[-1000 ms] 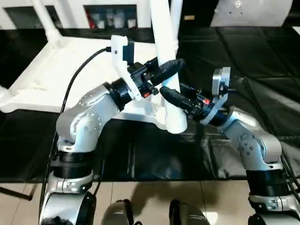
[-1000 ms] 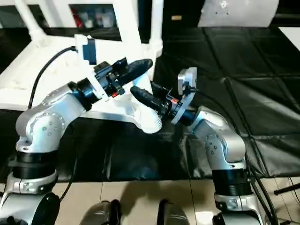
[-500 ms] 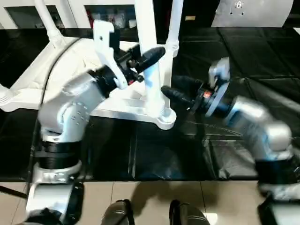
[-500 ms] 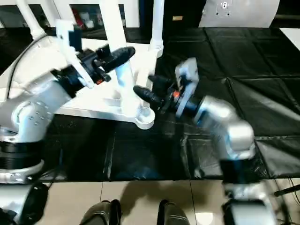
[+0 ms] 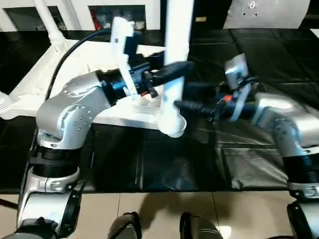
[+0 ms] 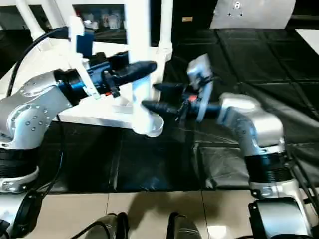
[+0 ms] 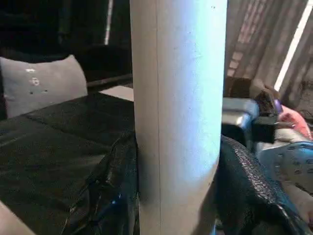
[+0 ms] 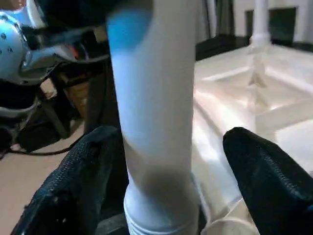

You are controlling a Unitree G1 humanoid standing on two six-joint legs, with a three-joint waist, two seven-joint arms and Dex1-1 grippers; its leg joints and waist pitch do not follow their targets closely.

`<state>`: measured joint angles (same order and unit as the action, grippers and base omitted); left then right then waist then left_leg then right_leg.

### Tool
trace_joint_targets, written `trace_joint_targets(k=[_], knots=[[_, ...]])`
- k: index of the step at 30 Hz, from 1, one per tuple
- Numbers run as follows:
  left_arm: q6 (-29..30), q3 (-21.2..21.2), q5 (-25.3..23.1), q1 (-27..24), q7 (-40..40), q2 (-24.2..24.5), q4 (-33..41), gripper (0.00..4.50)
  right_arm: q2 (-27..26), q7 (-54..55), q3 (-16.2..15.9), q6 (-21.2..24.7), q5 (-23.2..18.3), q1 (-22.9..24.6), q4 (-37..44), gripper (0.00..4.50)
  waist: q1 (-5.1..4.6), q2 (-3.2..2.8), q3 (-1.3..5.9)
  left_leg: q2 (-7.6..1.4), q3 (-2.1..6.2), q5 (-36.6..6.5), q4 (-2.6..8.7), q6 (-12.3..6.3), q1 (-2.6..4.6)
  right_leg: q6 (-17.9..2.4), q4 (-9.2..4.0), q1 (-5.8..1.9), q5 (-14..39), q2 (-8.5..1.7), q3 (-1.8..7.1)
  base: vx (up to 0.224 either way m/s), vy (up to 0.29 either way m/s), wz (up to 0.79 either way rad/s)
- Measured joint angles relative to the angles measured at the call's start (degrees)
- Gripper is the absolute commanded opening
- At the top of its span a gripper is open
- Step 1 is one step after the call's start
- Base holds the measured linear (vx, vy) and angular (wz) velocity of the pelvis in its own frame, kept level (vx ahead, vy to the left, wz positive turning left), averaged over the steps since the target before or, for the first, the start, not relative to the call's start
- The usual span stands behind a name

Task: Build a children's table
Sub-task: Pick table leg

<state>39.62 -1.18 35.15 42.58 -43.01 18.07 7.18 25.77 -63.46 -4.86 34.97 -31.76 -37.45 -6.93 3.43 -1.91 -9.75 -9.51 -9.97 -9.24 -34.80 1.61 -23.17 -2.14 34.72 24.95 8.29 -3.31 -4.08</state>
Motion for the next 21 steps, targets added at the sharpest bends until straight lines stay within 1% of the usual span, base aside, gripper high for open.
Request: trace_joint_targets(k=[5,9,16,21], knots=[[0.0,-0.5,0.0,0.0,-0.7,0.0,0.0,1.85,-0.2,-1.3,-1.1,0.0,0.4,0.0,0.0,3.83,0.03,0.00,0.00,-0.01,0.00,0.0,-0.11,0.01,0.01,0.3,0.13,0.01,0.2,0.00,0.01,0.000,0.000,0.00],[0.2,-1.2,0.2,0.1,-1.3,-0.1,0.5,1.85,-0.2,-2.1,-2.5,-1.3,1.8,-0.1,-0.6,3.83,0.05,0.01,0.00,-0.01,0.00,0.0,-0.18,0.01,0.00,0.3,0.18,0.01,0.2,-0.01,0.02,0.000,0.000,0.00],[0.5,-1.8,1.2,0.2,-1.7,-0.8,1.2,1.85,-0.4,-2.2,-2.8,-2.0,2.9,-0.5,-0.7,3.83,0.02,0.03,0.02,-0.01,0.00,0.0,-0.22,0.01,0.01,0.3,0.22,0.00,0.2,-0.02,0.04,0.000,0.000,0.00],[0.6,-2.1,1.2,0.2,-1.7,-1.0,1.6,1.85,-0.9,-3.2,-3.6,-3.1,3.2,-0.5,-1.7,3.83,-0.03,0.55,0.33,-0.04,0.00,0.0,-0.21,0.02,0.03,0.3,0.27,0.02,0.2,-0.01,0.03,0.000,0.000,0.00]])
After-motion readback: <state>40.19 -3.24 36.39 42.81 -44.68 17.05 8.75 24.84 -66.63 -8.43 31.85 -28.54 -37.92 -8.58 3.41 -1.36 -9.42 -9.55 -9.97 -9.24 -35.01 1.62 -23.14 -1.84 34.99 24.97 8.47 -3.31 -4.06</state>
